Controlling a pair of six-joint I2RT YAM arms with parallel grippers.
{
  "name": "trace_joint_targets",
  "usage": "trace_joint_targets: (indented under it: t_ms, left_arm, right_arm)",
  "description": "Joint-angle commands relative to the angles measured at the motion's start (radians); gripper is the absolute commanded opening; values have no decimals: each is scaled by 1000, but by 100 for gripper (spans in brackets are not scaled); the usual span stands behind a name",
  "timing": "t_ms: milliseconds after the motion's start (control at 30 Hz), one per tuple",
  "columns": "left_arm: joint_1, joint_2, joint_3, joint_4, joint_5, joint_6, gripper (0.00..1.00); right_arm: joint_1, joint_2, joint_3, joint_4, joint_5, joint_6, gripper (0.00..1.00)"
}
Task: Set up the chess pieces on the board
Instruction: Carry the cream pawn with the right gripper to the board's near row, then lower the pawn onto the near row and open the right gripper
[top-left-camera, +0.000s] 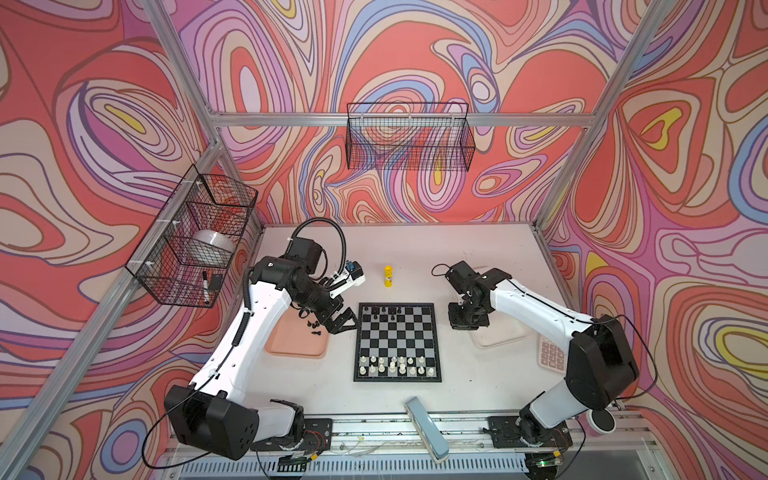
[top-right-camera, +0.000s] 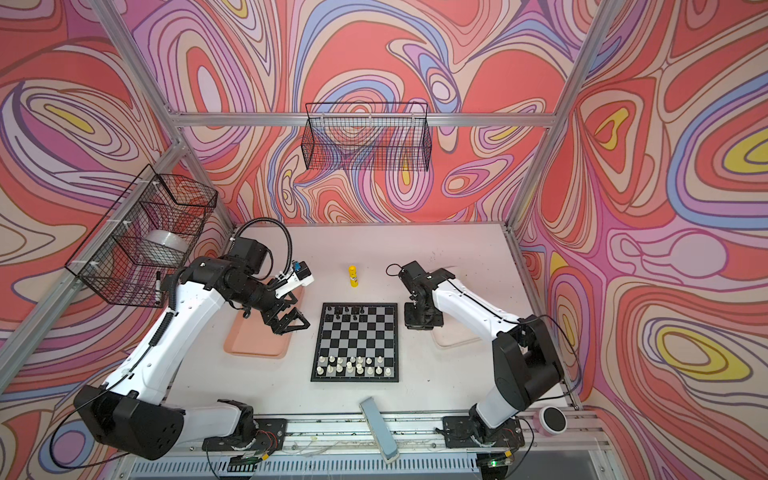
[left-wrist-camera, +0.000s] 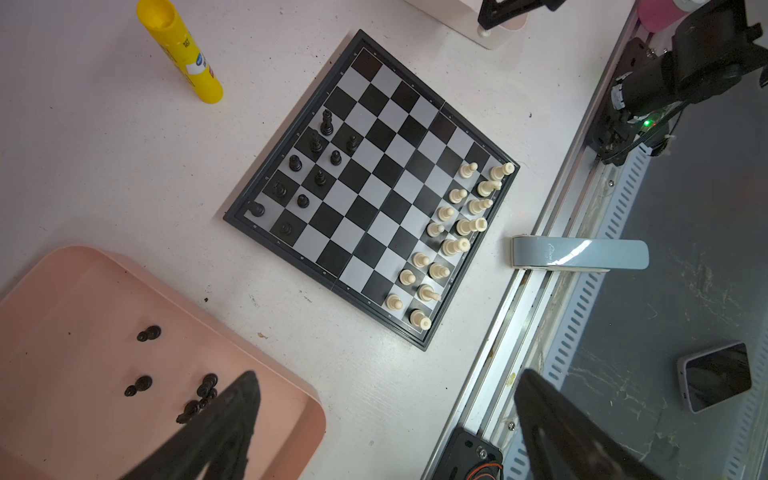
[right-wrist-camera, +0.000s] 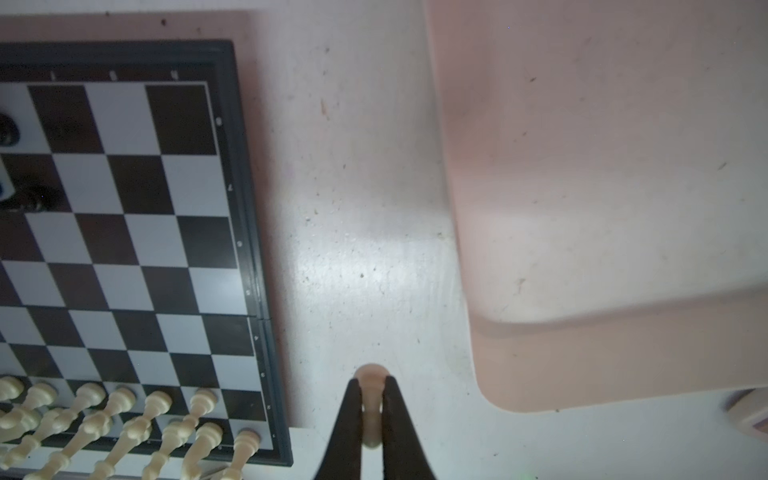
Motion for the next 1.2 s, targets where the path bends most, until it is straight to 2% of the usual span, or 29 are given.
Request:
trace_joint_targets:
  t_ms: [0,333,533,767,1167]
  left_arm:
    - [6,1,-9,-3,6,13,97]
    - [10,-4,-6,-3,-4,8,97]
    - [27,-19,-22,3,13,3,97]
    - [35,-31,-27,0,18,-1,97]
    - [40,-39,-25,-8,25,-2,97]
  right_arm:
    - [72,-26,16,-33,-7,79,6]
    - [295,14,28,-11,0,204,6]
    - [362,75,23,36,-9,231,6]
    - [382,115,2,82,-5,242,6]
    - [385,126,-22,63,49,243,6]
